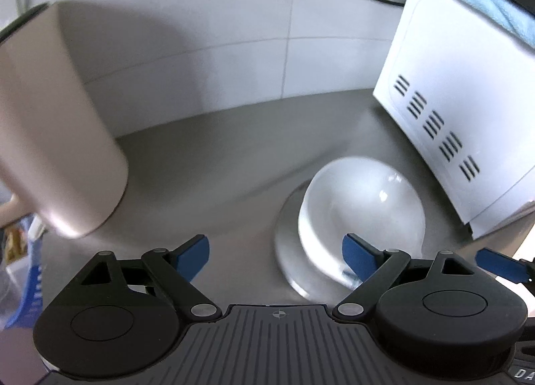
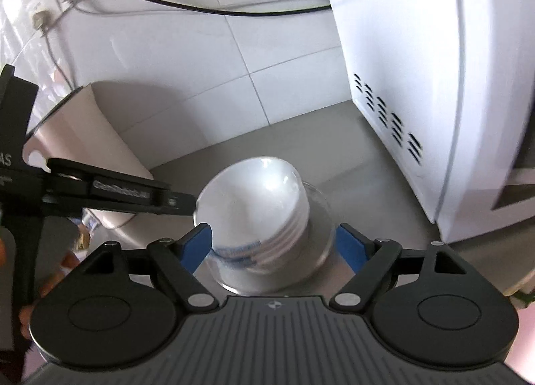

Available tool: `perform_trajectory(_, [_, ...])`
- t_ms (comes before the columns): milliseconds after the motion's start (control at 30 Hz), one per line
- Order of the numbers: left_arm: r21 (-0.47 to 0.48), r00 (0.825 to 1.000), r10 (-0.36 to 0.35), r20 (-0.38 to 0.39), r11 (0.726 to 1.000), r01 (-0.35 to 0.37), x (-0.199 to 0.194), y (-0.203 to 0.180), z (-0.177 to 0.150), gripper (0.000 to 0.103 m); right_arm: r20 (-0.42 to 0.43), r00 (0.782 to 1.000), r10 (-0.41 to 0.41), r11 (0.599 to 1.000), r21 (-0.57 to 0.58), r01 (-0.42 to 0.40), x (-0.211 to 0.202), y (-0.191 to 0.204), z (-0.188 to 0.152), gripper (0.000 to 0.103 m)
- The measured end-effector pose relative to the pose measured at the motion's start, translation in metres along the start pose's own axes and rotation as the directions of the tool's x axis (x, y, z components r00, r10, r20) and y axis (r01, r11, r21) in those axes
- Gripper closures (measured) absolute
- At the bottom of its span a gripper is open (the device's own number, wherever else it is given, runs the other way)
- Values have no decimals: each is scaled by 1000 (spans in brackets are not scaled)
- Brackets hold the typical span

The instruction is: Organize plates and bowls

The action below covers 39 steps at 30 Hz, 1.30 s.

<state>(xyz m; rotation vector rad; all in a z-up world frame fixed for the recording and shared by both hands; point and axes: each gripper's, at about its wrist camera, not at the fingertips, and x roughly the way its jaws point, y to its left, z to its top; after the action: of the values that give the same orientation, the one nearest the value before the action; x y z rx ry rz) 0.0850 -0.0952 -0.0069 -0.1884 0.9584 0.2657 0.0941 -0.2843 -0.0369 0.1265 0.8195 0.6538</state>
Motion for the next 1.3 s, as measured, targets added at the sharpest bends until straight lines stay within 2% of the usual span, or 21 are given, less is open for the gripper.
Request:
perform_trajectory(300, [-30, 998, 42, -45, 999, -44, -3, 5, -43, 0, -68, 996, -64, 993, -108, 57, 10, 11, -32, 18])
perform_trajectory(567, [-9, 990, 111, -89, 994, -112, 3, 4, -71, 0, -92, 989, -113, 984, -150, 98, 15, 13, -37, 17])
perform_trajectory(833, [16, 991, 98, -91, 995, -96, 3, 4, -80, 0, -90, 984, -152, 977, -162, 136, 19, 15, -39, 16])
perform_trajectory(1300, [26, 990, 94, -106, 995, -91, 7, 0, -86, 0, -82, 989, -123, 984, -141, 111, 23, 16, -41, 13])
